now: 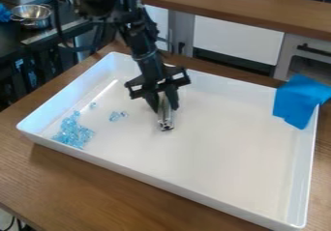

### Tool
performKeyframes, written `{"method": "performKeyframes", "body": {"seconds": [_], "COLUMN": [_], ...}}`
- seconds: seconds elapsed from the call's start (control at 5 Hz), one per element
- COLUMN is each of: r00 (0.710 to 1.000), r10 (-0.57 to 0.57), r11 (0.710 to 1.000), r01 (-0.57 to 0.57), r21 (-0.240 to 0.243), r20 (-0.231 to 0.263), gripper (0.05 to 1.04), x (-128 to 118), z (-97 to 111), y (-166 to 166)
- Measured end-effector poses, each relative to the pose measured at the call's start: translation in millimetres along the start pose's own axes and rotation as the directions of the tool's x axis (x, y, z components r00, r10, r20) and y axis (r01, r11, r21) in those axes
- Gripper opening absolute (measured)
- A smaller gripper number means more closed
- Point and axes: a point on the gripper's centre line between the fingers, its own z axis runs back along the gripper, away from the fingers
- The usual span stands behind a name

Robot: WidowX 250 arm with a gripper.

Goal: Sweep into pile

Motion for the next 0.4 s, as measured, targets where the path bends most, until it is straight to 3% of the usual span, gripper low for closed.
{"method": "performKeyframes", "body": {"seconds": [0.4], "r00": [0.978], "r10": [0.207], "r11": [0.978], "r01": [-0.206], "r21": [-0.041], "r20": [0.028], "gripper": [0.38], "x": [2], "z": [8], "y": [23]}}
